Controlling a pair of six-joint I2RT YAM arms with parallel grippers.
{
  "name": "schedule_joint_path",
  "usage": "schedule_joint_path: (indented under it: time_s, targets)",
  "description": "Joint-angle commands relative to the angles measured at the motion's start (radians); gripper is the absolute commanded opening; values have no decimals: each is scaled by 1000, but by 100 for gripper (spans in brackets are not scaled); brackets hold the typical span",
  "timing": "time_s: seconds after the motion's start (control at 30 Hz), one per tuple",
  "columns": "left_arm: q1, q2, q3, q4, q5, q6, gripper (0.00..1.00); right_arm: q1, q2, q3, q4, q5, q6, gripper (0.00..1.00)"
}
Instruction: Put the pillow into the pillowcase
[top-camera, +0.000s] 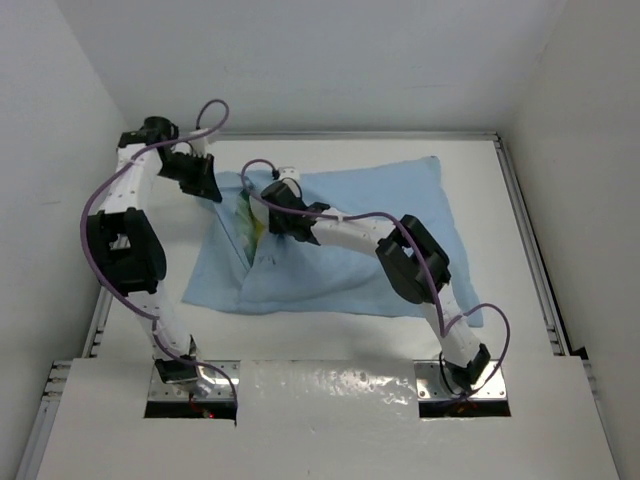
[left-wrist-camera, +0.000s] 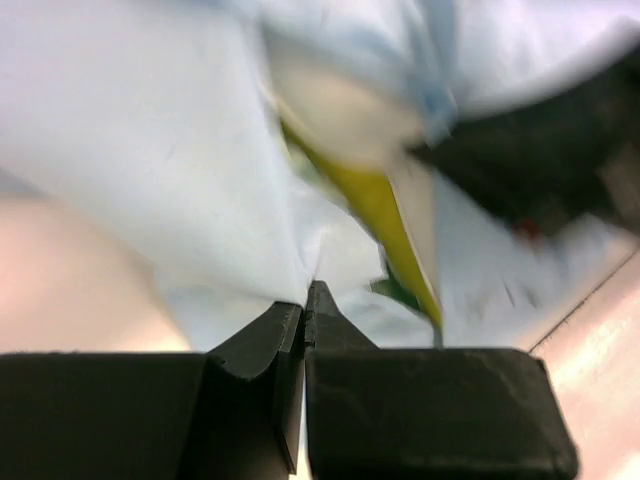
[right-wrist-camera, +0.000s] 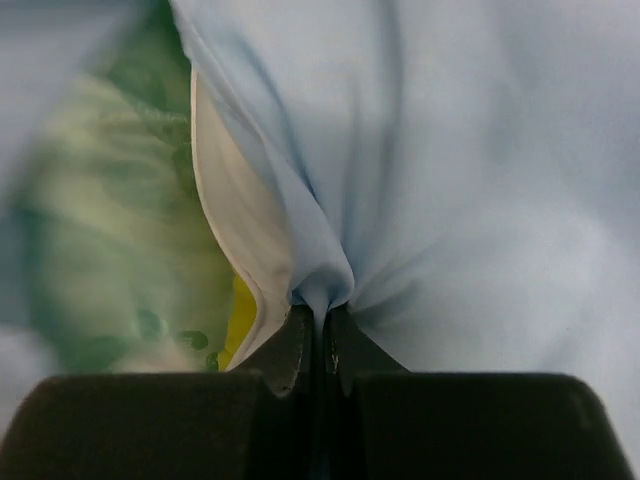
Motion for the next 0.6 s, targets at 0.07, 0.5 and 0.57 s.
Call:
schedule_joint_path:
  time_s: [0.07,0.5,0.57]
  targets:
    - [25,-77,172,-240,216,133,0,-81,33,46,-7,-39,61,0]
    - [-85,131,223,-133,242,47,18,-111,67,171,219,-78,133,3]
    - [-85,163,292,-168,223,50,42,-157,145,360,119,-84,103,41]
